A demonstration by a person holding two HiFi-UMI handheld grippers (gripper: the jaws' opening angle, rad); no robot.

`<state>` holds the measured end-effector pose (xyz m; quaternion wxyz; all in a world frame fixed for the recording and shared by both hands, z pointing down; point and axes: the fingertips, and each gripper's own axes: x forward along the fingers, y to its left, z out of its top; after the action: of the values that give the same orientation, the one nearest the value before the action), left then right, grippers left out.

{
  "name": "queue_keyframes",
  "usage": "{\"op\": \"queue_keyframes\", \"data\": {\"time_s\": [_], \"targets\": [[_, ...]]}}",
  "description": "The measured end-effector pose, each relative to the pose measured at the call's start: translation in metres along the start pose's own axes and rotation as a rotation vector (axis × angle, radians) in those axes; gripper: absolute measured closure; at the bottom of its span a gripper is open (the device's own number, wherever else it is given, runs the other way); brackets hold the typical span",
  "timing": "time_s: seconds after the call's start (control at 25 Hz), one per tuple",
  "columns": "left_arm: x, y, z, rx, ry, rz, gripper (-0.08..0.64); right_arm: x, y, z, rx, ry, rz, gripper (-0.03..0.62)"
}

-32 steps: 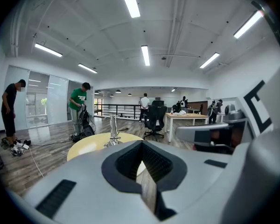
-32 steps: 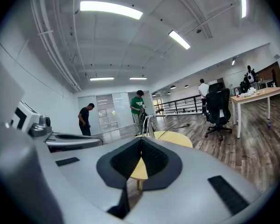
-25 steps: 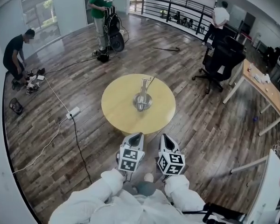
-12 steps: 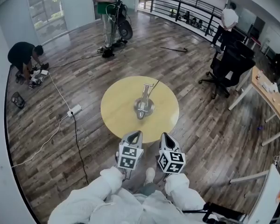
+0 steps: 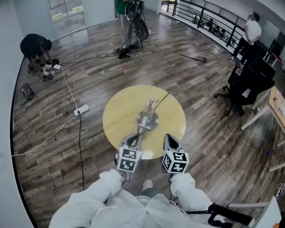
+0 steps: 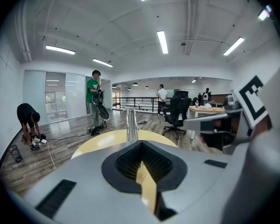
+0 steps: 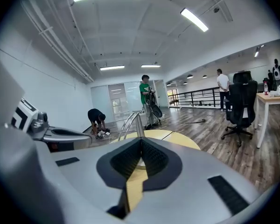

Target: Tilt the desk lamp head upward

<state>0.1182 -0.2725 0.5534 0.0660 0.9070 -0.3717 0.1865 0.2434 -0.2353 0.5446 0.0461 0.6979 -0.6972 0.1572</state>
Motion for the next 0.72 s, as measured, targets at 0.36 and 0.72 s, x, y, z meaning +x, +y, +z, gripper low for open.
{"op": "queue_keyframes", "data": {"time_s": [0.36,0.72], "targets": [[0.032,0.020,-0.011,-0.055,0.041,0.087,0.561,0.053,-0.027,-0.007,0.018,0.041,0.073,0.580],[0.043,0.021,-0.040,-0.072,0.053,0.081,0.561,0.107,-0.022,-0.015,-0.072,0.091,0.279,0.575]]}}
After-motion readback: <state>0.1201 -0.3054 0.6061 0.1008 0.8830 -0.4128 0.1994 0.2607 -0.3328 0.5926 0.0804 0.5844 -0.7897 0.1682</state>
